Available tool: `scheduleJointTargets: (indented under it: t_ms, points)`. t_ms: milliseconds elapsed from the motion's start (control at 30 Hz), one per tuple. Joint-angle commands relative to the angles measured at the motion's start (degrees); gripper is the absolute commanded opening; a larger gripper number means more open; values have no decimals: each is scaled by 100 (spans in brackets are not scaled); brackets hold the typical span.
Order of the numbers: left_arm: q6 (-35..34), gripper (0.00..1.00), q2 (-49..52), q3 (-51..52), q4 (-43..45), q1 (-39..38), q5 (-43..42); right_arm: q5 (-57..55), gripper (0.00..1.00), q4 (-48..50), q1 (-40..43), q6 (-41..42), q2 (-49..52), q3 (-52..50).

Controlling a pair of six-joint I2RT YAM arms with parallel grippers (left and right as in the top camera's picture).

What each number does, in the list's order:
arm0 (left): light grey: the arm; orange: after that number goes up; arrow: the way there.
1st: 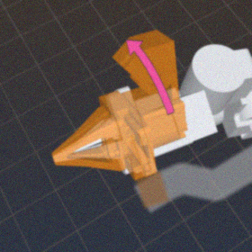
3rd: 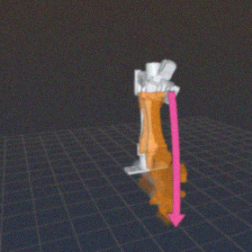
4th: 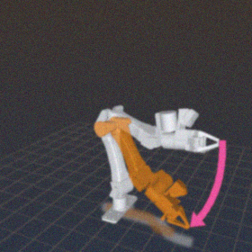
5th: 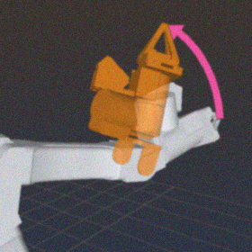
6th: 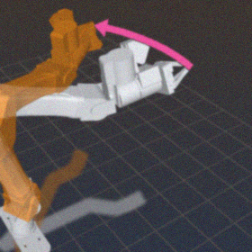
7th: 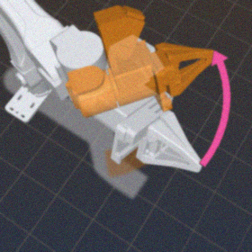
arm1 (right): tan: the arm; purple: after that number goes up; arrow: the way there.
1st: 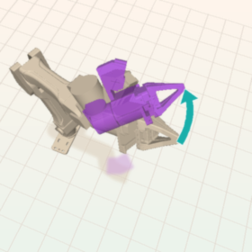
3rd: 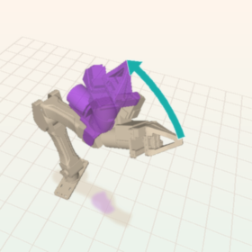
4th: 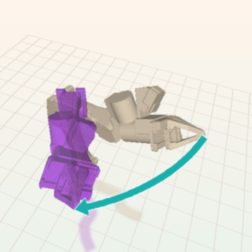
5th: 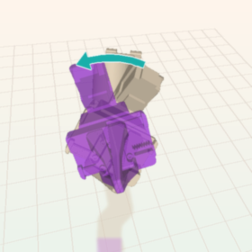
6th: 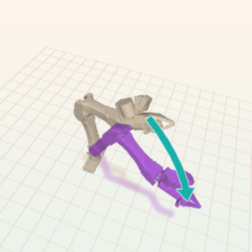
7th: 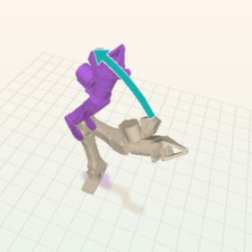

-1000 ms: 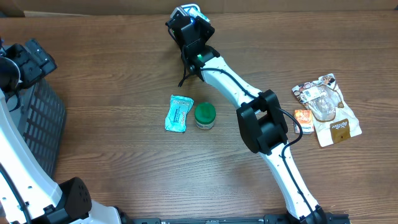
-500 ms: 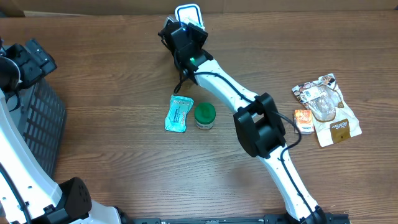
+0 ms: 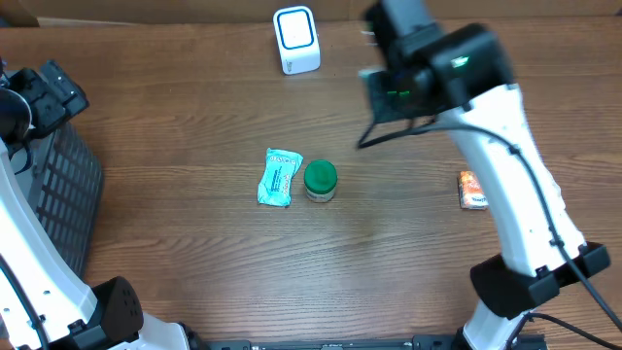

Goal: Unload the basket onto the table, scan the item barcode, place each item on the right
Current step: 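Carry the Kleenex pack right and release it on the pile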

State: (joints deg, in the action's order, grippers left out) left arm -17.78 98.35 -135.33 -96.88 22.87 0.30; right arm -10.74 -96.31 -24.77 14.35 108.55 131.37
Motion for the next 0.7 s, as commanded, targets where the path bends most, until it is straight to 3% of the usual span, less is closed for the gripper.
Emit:
scheduleJointTargets:
  t_ms: [0, 133, 233, 400, 433, 467, 500, 533, 667]
  points:
    - [105, 100, -85, -68, 9, -7, 31, 507, 4, -74, 522, 839, 245, -468]
    - [105, 100, -85, -68, 9, -7, 31, 507, 4, 116, 1248, 1147, 251, -1578]
    - [105, 100, -85, -68, 9, -7, 31, 507, 4, 761, 1786, 1141, 251, -2739]
    - [105, 100, -83, -68, 9, -7, 31, 485, 4, 1633, 2481, 1095, 251, -3816]
    - [105, 100, -85, -68, 9, -7, 31, 485, 19, 1749, 2612, 1069, 251, -3882]
    - [105, 100, -85, -68, 9, -7, 31, 485, 46, 1794, 2710, 1036, 251, -3893]
    - [107, 100, -85, -68, 9, -7, 31, 507, 56, 1814, 2771, 938, 251, -3891]
    - [105, 100, -85, -68, 9, -7, 31, 509, 63, 1827, 2826, 861, 251, -3888]
    - [107, 100, -85, -68, 9, -7, 31, 619, 65, 1762, 2855, 664, 249, -3856]
